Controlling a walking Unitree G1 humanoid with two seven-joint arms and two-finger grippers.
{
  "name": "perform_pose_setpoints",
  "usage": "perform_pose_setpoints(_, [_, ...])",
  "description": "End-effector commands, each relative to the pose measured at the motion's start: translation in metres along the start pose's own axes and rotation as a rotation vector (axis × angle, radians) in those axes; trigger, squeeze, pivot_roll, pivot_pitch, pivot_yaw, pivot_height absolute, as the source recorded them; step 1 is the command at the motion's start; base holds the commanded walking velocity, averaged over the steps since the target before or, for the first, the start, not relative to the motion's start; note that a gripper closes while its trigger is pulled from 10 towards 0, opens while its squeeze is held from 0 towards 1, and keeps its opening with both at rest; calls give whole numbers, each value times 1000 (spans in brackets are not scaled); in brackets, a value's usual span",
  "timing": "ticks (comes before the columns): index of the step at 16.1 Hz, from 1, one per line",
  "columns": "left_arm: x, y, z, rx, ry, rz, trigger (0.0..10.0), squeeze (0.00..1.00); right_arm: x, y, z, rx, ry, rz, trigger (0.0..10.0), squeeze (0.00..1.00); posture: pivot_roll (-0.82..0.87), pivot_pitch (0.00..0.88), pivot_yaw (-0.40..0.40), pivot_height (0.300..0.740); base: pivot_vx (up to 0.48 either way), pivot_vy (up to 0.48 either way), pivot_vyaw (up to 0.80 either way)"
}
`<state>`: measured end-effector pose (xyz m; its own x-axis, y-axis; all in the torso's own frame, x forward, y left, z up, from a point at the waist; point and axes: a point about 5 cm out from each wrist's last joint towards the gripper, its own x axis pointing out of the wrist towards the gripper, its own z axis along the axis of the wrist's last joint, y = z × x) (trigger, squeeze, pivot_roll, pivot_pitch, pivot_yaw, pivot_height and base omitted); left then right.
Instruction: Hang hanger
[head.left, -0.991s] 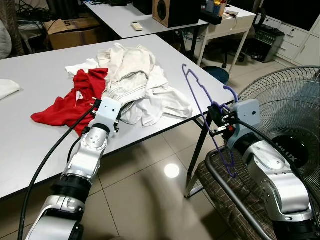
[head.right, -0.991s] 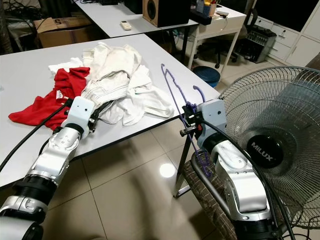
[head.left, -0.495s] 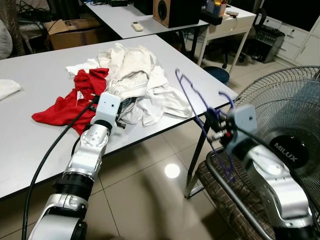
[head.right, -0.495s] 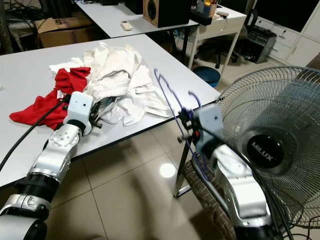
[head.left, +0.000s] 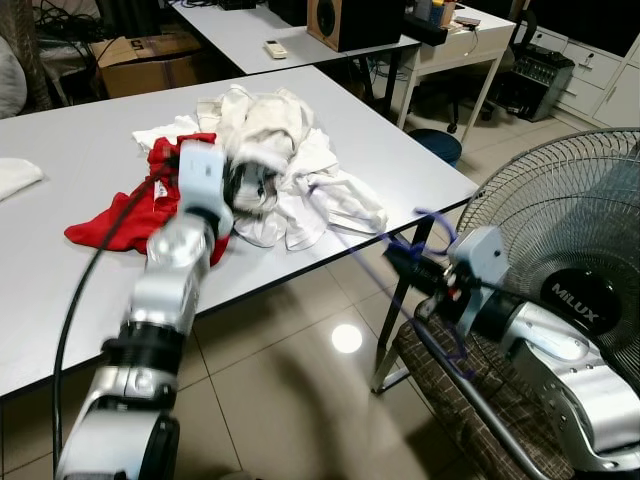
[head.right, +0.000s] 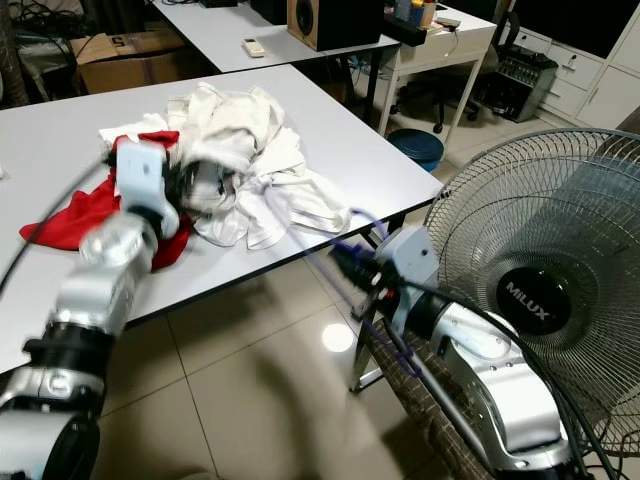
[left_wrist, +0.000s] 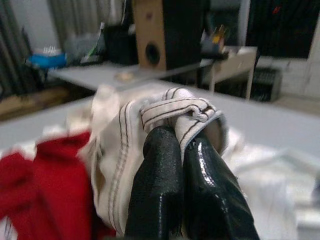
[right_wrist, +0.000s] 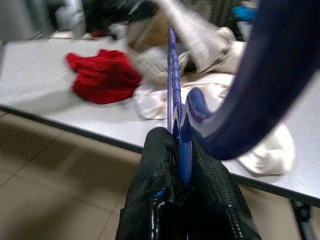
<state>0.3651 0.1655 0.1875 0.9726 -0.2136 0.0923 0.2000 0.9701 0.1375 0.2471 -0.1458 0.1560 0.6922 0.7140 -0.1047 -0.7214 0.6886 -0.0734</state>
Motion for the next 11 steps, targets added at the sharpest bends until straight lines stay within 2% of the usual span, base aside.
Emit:
perform_pose_setpoints(1, [5, -4, 27, 13, -88, -40, 0, 0, -1, -3, 1, 17, -2, 7, 10000, 0, -108, 0, -39, 740, 0, 0, 0])
perform_pose_setpoints(2, [5, -5, 32, 29, -100, -57, 0, 0, 2, -6, -1, 22, 1, -7, 10000, 0, -94, 0, -43, 740, 0, 0, 0])
perform_pose_setpoints(5, [-2, -11, 66, 148, -150, -221, 0, 0, 26, -22, 1, 41, 11, -37, 10000, 0, -69, 0, -59, 740, 0, 0, 0])
perform_pose_setpoints(8, [-14, -17, 78, 215, -149, -314, 0, 0, 41, -30, 7, 47, -11, -11, 10000, 0, -36, 0, -93, 740, 0, 0, 0])
perform_pose_setpoints(11, [-15, -19, 82, 210, -145, -279, 0, 0, 50, -28, 13, 37, -38, 66, 10000, 0, -15, 0, -121, 740, 0, 0, 0])
